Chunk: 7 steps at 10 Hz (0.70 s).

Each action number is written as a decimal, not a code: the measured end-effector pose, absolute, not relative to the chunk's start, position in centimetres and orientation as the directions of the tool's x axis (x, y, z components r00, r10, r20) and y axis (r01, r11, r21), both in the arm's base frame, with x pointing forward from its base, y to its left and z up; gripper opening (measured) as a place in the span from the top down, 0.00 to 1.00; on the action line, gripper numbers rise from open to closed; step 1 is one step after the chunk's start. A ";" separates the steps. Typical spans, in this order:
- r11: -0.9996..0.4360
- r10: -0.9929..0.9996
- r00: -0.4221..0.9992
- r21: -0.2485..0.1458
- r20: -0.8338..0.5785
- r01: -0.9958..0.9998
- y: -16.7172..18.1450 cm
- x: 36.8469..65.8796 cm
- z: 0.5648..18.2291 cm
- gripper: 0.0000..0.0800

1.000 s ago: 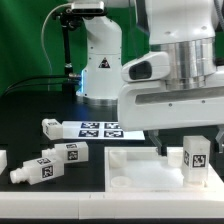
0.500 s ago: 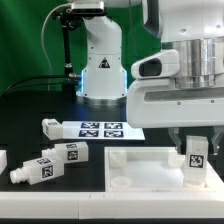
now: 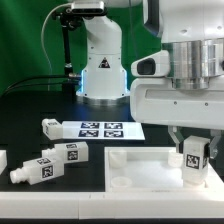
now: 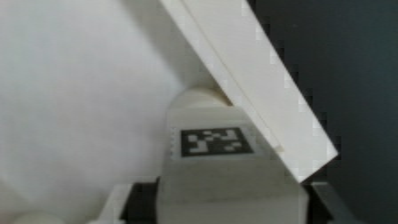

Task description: Assemble one leg

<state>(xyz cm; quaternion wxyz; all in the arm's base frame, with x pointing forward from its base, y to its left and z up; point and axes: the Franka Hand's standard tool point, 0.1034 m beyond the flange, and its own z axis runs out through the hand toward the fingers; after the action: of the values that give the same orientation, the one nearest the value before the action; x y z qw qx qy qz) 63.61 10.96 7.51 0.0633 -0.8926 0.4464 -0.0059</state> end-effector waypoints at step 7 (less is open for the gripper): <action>-0.447 -0.880 0.458 -0.106 -0.124 -0.888 11.2 63.7 7.6 0.43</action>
Offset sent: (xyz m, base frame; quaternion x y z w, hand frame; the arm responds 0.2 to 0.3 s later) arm 0.0000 0.0000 0.0000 0.0000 0.0000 0.1938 0.9810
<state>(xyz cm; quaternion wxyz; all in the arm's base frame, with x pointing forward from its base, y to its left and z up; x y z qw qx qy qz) 63.67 11.17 7.62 0.0780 -0.8502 0.5201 0.0255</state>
